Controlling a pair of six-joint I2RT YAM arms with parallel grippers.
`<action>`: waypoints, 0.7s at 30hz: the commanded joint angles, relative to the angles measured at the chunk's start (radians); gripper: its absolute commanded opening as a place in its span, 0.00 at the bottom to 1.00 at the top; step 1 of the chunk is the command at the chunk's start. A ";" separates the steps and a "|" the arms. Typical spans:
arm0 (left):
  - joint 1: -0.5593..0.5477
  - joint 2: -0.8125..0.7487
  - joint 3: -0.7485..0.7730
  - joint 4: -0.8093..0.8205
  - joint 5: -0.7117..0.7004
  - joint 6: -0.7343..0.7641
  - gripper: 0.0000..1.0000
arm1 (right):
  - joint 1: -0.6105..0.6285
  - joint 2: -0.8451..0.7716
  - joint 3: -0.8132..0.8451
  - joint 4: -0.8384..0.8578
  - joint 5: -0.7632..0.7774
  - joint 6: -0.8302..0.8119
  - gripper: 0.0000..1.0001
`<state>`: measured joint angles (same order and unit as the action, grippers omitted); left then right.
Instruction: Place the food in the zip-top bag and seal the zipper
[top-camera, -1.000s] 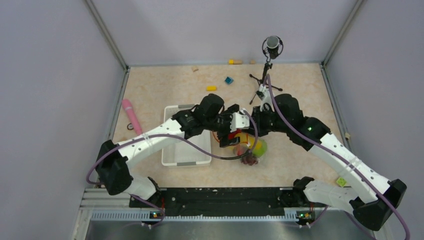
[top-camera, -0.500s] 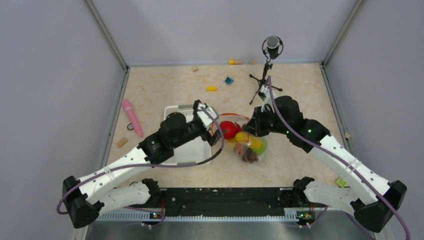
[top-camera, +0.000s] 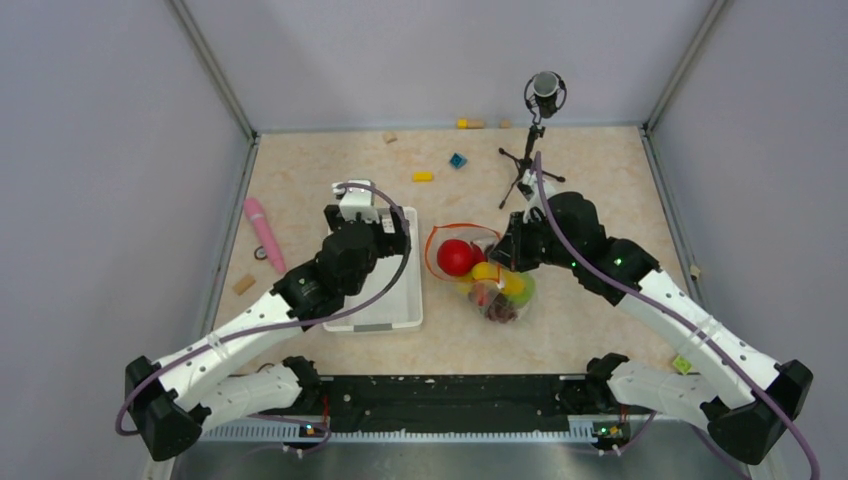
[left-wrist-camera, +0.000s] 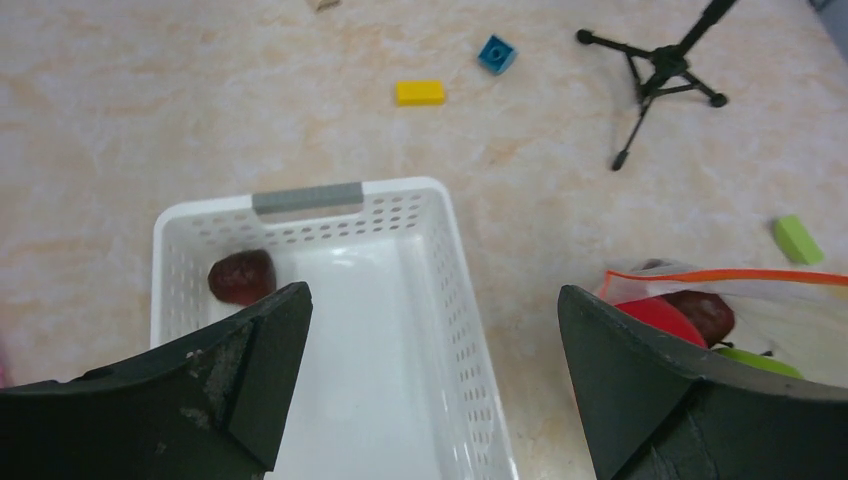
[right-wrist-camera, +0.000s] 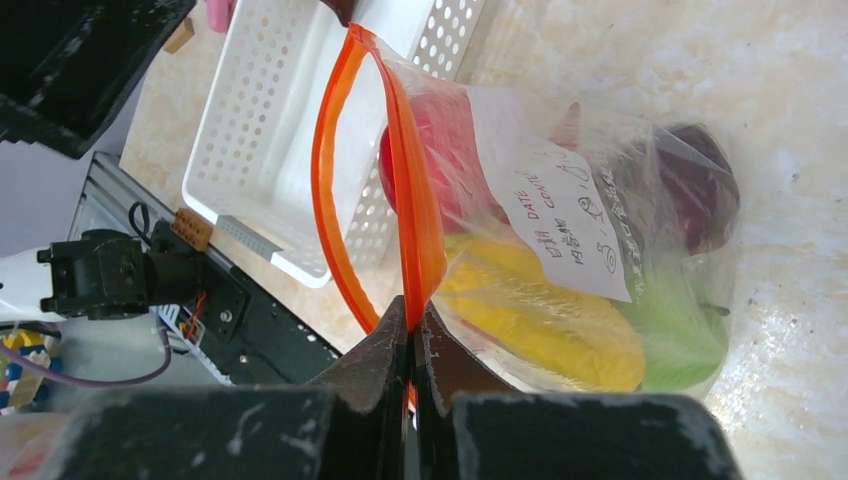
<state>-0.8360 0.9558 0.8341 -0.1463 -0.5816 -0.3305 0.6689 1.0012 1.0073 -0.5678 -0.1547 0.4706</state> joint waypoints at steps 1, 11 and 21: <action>0.067 0.035 0.039 -0.116 -0.066 -0.195 0.98 | -0.009 -0.011 -0.003 0.064 0.029 -0.027 0.00; 0.275 0.097 -0.039 -0.143 0.089 -0.327 0.98 | -0.009 -0.012 -0.018 0.065 0.040 -0.043 0.00; 0.351 0.244 -0.052 -0.068 0.105 -0.336 0.98 | -0.011 -0.009 -0.030 0.072 0.050 -0.049 0.00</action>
<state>-0.5095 1.1534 0.7811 -0.2882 -0.4942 -0.6502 0.6689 1.0012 0.9802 -0.5499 -0.1242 0.4438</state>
